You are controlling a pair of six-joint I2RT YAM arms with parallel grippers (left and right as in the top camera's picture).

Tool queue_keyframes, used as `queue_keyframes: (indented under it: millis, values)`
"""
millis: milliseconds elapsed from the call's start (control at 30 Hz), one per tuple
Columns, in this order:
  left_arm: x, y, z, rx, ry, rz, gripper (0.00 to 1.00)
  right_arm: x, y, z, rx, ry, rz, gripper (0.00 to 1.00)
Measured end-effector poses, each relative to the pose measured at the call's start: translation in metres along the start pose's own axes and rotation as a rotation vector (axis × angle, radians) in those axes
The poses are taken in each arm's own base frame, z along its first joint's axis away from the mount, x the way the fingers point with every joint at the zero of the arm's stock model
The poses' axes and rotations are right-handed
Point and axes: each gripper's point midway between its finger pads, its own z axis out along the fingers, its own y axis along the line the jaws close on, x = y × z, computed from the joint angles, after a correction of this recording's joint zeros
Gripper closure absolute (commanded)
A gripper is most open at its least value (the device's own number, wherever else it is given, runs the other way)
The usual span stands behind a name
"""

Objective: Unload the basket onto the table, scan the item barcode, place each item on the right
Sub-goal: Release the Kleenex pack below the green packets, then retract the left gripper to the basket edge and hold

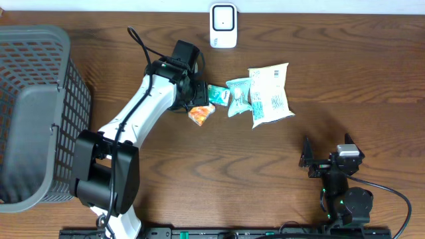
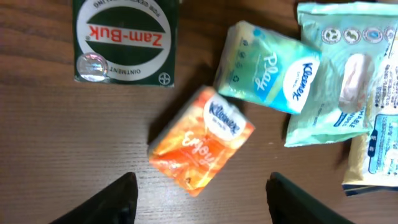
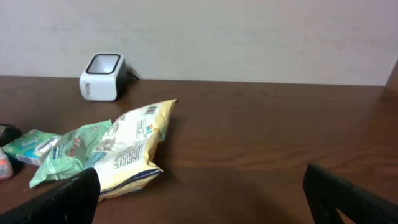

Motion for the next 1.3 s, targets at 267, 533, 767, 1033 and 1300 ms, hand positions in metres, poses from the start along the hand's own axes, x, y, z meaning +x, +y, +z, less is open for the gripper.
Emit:
queue_keyframes:
  millis: [267,533,767,1033,1300]
  values:
    - [-0.027,0.014,-0.032,0.021,-0.094,-0.050,0.28,0.000,0.000,0.000,0.000,0.000,0.000,0.01]
    - [-0.069,0.033,-0.177,0.107,-0.472,-0.111,0.02,0.000,0.000,0.000,0.000,0.000,0.000,0.01]
    - [-0.068,0.061,-0.223,0.081,-0.579,-0.171,0.02,0.000,0.000,0.000,0.000,0.000,0.000,0.01]
    - [-0.066,0.094,-0.219,-0.051,-0.575,-0.234,0.02,0.000,0.000,0.000,0.000,0.000,0.000,0.01]
    - [-0.053,0.119,-0.216,-0.193,-0.543,-0.262,0.02,0.000,0.000,0.000,0.000,0.000,0.000,0.01]
